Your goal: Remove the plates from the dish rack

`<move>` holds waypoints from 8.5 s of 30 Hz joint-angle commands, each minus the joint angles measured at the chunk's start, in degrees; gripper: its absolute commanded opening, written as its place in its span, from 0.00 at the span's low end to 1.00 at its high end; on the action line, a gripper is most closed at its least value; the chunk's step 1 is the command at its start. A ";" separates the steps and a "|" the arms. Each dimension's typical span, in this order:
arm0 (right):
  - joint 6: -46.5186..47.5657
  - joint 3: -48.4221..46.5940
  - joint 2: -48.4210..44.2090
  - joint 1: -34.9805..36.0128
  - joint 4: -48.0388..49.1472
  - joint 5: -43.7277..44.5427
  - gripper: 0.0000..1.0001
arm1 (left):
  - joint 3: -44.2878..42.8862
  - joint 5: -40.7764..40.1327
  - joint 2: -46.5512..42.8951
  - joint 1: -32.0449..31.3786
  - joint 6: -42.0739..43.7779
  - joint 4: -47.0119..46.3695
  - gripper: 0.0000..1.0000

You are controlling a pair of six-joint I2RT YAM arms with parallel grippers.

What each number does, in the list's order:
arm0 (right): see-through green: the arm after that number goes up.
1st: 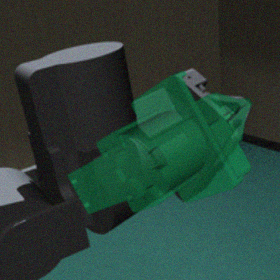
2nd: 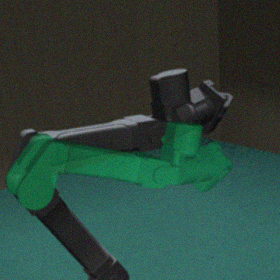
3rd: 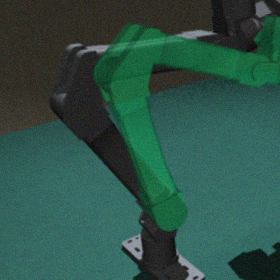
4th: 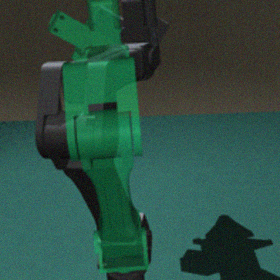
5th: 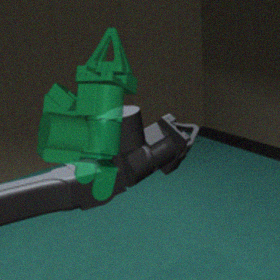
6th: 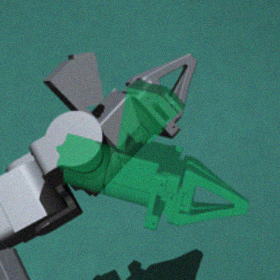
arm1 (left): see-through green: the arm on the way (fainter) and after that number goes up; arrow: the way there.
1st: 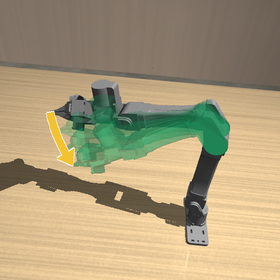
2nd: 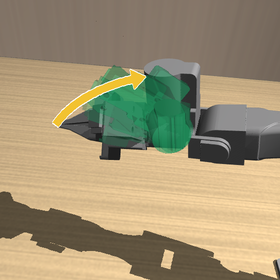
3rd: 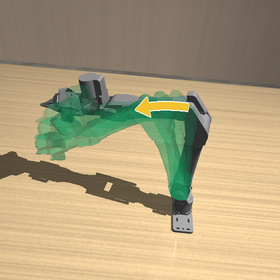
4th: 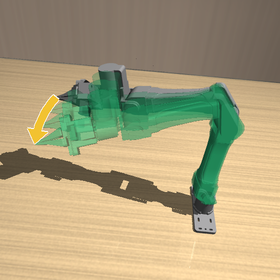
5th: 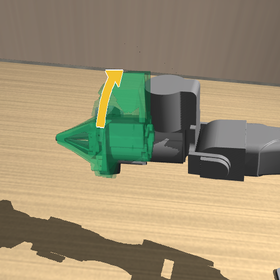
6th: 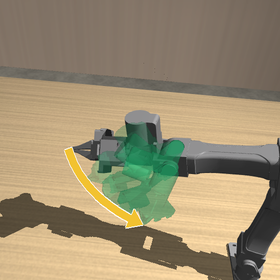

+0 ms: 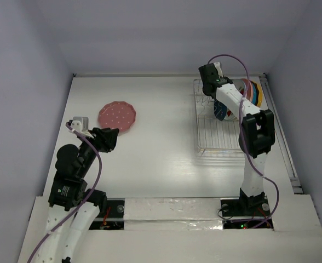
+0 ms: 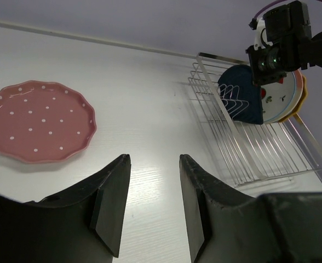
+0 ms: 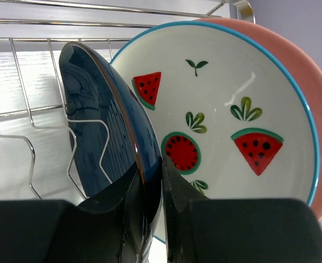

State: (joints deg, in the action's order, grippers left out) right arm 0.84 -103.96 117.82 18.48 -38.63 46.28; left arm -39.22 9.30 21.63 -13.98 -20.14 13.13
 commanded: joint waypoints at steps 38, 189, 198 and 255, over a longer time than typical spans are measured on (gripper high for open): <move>-14.01 27.02 -39.86 22.02 25.15 -42.91 0.00 | -0.94 -0.25 1.49 -0.52 -0.25 -2.14 0.39; -7.87 24.51 -45.22 -2.40 23.34 -3.04 0.00 | -0.77 0.54 2.89 0.53 -0.25 -2.31 0.24; -17.70 25.74 -45.77 3.75 29.74 -25.68 0.00 | -0.77 0.37 2.54 0.53 -0.42 -2.32 0.25; -29.41 20.55 -4.44 16.50 23.61 -23.43 0.50 | -0.68 0.90 2.10 1.06 -0.42 -2.58 0.33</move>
State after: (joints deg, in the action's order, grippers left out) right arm -29.45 -80.97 113.01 34.74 -13.30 22.24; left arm -39.22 9.45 24.21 -13.06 -20.47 13.13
